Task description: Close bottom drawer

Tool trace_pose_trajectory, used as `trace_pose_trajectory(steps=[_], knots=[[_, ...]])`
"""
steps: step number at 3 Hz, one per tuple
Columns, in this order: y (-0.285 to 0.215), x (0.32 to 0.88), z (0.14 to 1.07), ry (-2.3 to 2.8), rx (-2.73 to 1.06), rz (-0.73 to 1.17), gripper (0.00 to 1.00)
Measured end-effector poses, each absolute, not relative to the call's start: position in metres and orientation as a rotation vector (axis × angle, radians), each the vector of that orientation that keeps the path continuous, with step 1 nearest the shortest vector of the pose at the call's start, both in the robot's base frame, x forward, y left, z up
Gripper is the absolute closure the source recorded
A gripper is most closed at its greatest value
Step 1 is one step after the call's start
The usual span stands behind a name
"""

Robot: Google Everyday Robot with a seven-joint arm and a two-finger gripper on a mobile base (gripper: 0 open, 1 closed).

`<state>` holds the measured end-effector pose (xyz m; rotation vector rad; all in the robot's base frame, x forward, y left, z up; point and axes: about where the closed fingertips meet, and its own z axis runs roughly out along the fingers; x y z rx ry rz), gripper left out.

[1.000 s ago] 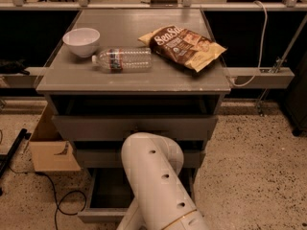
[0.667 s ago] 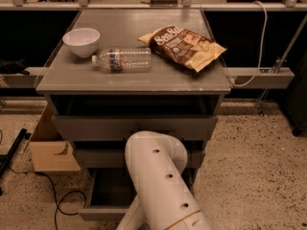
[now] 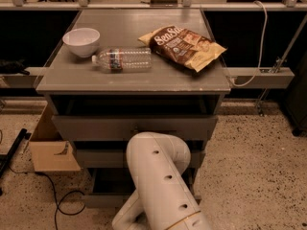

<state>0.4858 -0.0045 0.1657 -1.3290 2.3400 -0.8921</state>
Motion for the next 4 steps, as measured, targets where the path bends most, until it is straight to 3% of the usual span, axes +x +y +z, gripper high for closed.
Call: trace_pose_trajectory(steps=[4], knots=[[0.014, 0.526, 0.167, 2.344, -1.381, -0.937, 1.00]])
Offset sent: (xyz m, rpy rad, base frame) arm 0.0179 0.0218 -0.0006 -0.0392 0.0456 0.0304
